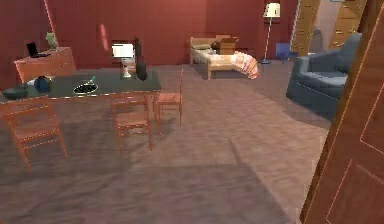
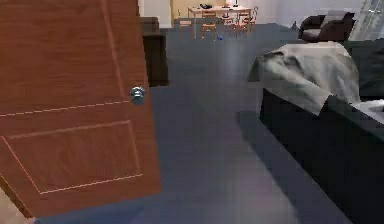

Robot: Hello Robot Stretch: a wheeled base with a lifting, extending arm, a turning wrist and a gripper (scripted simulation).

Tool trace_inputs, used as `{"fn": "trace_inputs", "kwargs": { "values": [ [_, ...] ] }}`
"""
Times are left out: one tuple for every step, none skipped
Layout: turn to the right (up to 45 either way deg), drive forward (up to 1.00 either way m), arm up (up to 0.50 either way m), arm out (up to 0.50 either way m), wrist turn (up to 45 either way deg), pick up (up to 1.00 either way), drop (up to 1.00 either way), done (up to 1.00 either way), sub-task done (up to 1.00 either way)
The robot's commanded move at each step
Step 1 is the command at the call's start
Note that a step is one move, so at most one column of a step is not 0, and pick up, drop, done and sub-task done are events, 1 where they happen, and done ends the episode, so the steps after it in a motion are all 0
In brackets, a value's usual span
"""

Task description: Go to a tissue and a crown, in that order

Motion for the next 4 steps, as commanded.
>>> {"fn": "trace_inputs", "kwargs": {
  "values": [
    [0.0, 1.0, 0.0, 0.0, 0.0, 0.0, 0.0, 0.0, 0.0],
    [9.0, 0.0, 0.0, 0.0, 0.0, 0.0, 0.0, 0.0, 0.0],
    [0.0, 0.3, 0.0, 0.0, 0.0, 0.0, 0.0, 0.0, 0.0],
    [15.0, 0.0, 0.0, 0.0, 0.0, 0.0, 0.0, 0.0, 0.0]
  ]
}}
